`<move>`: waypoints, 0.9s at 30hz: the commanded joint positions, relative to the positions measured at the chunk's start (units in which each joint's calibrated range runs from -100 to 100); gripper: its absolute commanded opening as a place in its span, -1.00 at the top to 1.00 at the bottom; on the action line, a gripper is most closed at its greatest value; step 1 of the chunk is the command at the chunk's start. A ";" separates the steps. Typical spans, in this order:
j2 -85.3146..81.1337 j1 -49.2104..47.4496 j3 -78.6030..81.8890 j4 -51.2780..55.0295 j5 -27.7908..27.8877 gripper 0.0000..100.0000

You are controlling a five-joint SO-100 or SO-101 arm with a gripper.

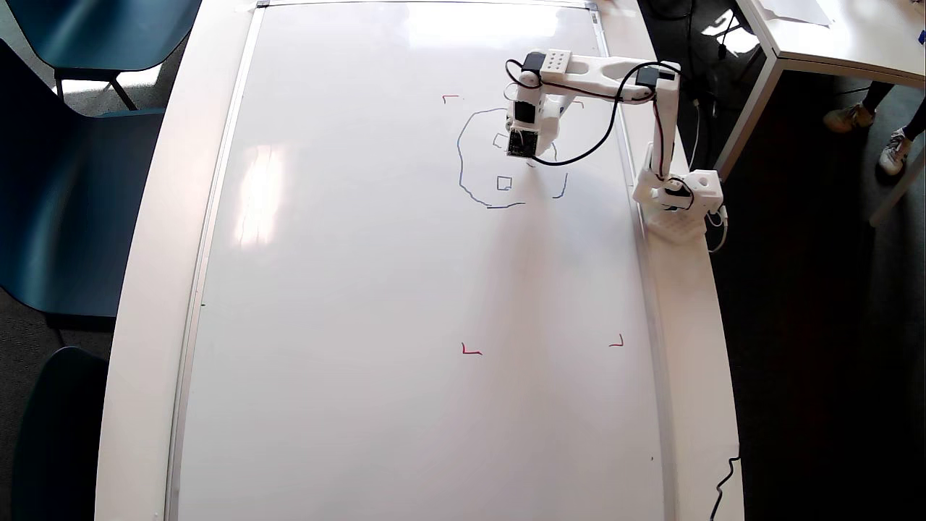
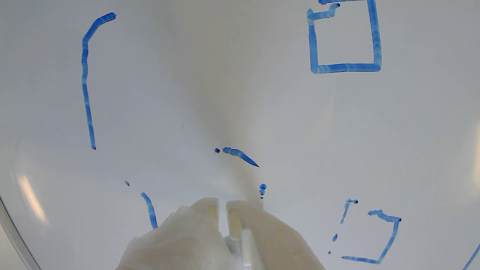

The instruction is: Draw on a whiteboard a robot head using a pen attached to the gripper

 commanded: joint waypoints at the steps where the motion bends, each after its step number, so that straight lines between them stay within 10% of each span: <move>1: -0.13 1.38 -0.33 0.21 1.11 0.99; 27: -8.68 -2.52 10.48 0.04 1.86 0.99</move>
